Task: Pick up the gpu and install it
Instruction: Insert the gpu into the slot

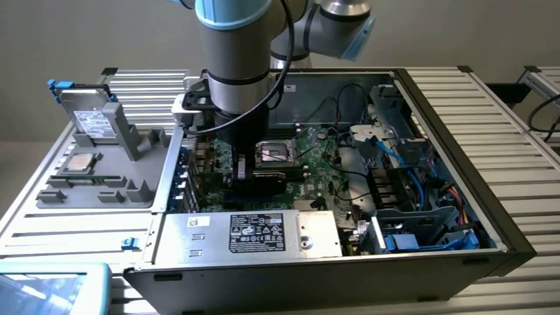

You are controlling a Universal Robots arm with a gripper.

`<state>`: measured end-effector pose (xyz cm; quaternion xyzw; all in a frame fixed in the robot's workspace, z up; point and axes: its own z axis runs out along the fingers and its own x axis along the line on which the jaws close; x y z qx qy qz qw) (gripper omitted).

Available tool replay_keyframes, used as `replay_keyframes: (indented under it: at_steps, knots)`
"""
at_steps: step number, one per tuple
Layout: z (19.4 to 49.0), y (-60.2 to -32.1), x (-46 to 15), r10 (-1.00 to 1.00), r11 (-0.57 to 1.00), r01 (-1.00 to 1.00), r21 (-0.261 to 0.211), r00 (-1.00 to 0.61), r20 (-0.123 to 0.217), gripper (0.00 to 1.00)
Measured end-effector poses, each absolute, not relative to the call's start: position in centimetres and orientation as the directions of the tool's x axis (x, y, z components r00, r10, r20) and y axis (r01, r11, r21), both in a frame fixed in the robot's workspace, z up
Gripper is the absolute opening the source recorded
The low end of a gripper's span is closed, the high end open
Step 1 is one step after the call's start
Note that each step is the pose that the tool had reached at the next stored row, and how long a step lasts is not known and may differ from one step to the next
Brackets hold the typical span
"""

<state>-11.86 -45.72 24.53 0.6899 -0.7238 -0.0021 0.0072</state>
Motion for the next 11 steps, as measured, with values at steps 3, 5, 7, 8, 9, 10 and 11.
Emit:
replay_keyframes:
  at_steps: [3,5,7,8,9,10,11]
  knots:
    - [24.53,-45.72,-11.85,-0.999,0.048,-0.999,0.020,-0.048,0.009,0.28]
    - [24.54,-45.73,-11.84,-0.999,0.048,-0.999,0.024,-0.048,0.011,0.28]
    - [24.54,-45.73,-11.86,-0.999,0.048,-0.998,0.029,-0.048,0.011,0.28]
    - [24.53,-45.73,-11.86,-0.999,0.048,-0.998,0.030,-0.048,0.011,0.28]
    - [24.53,-45.73,-11.86,-0.999,0.048,-0.998,0.030,-0.048,0.012,0.28]
    - [24.54,-45.73,-11.86,-0.999,0.048,-0.998,0.030,-0.048,0.012,0.28]
    - [24.53,-45.73,-11.83,-0.999,0.048,-0.998,0.032,-0.048,0.012,0.28]
